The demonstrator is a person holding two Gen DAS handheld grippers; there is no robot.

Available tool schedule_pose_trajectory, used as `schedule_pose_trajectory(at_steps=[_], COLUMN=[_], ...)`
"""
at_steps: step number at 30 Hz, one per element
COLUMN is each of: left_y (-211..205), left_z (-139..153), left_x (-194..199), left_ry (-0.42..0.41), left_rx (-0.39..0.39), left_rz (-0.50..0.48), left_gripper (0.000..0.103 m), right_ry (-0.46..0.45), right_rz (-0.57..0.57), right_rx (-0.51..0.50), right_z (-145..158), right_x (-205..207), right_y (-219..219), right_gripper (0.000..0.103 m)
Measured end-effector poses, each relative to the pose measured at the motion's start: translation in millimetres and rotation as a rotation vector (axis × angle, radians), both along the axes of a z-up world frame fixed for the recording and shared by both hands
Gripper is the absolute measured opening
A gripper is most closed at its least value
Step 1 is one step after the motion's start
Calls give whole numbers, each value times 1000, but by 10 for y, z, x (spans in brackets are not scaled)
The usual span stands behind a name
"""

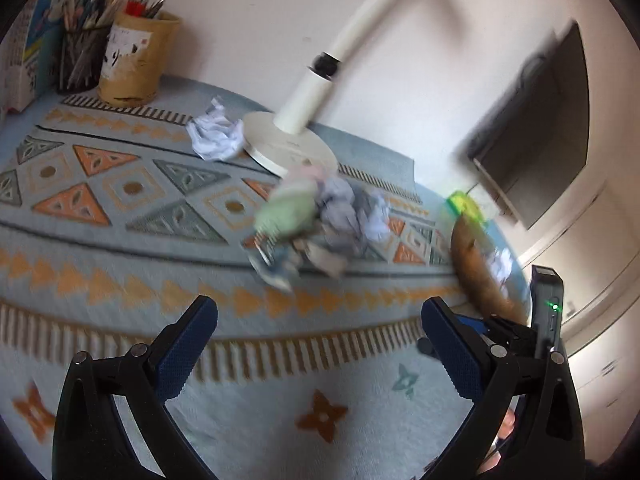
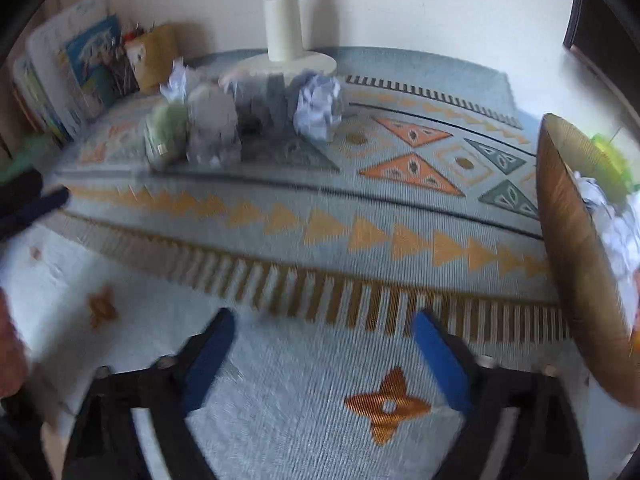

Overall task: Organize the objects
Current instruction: 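Grasp a paper ball with the left tool while the right tool grasps another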

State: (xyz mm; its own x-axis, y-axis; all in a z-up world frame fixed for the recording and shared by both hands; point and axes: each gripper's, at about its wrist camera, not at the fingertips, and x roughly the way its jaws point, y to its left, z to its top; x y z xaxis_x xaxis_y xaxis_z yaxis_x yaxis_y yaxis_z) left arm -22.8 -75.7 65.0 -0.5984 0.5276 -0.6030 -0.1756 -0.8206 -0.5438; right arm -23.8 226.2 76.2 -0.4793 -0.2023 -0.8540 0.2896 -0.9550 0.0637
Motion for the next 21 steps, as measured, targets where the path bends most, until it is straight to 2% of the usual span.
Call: schedule_pose_trajectory(at_steps=[2, 4, 7, 10, 12, 14, 15, 17, 19, 20, 21], left_y=[-237, -368, -419, -368, -285, -218, -201, -170, -117, -100, -87], left_z=[106, 155, 29, -163, -247, -298, -322, -371, -410, -405, -398], left_x=[-327, -614, -1061, -1393, -1562, -1673, -1714, -1787, -1833, -1839, -1838], left_ry=[-25, -2, -37, -72, -86, -76, -75, -82, -96, -89, -87], left_rx=[18, 3, -30, -13, -35, -73, -65, -44, -44, -63, -79], left_rz=[46, 105, 182, 166, 135, 134, 127, 105, 66, 63, 65], left_gripper=[102, 102, 102, 102, 102, 102, 102, 102, 97, 87, 70], right_ry=[75, 87, 55, 2, -13, -13, -19, -23, -46, -56, -57], right_rz=[-7, 8, -2, -15, -11, -1, -7, -27, -7, 3, 11], right_rx=[-37, -60, -67, -127, -172, -172, -162, -142, -168, -210, -244], right_z=[313, 406, 271, 92, 22, -42, -76, -113, -156, -165, -159], right_x=[-172, -394, -731, -1048, -1197, -1311, -1371, -1456, -1516, -1517, -1504], right_y=[0, -80, -140, -106, -99, -142, -150, -123, -92, -66, -47], right_gripper=[77, 83, 83, 83, 83, 83, 83, 74, 61, 57, 47])
